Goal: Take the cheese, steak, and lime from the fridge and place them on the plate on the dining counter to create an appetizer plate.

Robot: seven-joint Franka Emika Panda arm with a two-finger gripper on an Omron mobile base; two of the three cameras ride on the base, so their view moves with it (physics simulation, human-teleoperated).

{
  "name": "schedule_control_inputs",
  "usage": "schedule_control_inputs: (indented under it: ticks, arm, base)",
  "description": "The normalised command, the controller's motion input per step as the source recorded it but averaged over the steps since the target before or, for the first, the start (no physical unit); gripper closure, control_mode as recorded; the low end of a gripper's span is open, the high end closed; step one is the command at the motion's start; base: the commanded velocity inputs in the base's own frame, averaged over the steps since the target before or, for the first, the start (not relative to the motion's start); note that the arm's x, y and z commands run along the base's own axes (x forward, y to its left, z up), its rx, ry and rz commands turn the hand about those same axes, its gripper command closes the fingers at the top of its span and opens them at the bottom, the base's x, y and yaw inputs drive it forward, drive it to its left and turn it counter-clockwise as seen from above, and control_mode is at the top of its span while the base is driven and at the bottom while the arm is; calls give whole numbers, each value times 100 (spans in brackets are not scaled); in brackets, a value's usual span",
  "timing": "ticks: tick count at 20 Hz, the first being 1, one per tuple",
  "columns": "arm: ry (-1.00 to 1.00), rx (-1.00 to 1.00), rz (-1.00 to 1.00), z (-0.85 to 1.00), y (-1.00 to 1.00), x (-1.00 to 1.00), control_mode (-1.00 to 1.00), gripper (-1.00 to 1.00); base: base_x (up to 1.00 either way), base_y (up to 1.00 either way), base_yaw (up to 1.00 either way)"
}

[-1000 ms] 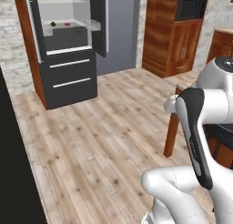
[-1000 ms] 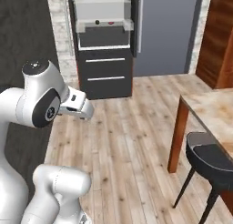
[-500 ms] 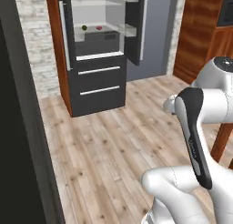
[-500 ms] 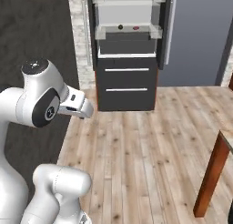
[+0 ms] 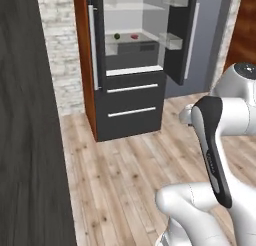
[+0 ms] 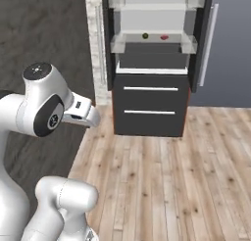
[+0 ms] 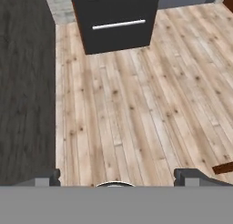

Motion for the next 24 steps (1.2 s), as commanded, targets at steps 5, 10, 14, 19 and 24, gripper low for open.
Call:
schedule_control_inputs:
  ticks: [5, 10, 14, 19, 24]
  arm:
    - [0, 0, 0, 0, 0, 0, 100, -100]
    - [0, 0, 0, 0, 0, 0, 100, -100]
    - [0, 0, 0, 0, 0, 0, 100, -100]
    - [0, 0, 0, 0, 0, 0, 100, -100]
    - [0, 0, 0, 0, 0, 0, 100, -100]
  base:
    - [100, -58, 21]
    - [100, -81, 18]
    - [99, -54, 15]
    - [83, 1, 11]
    - [95, 1, 11]
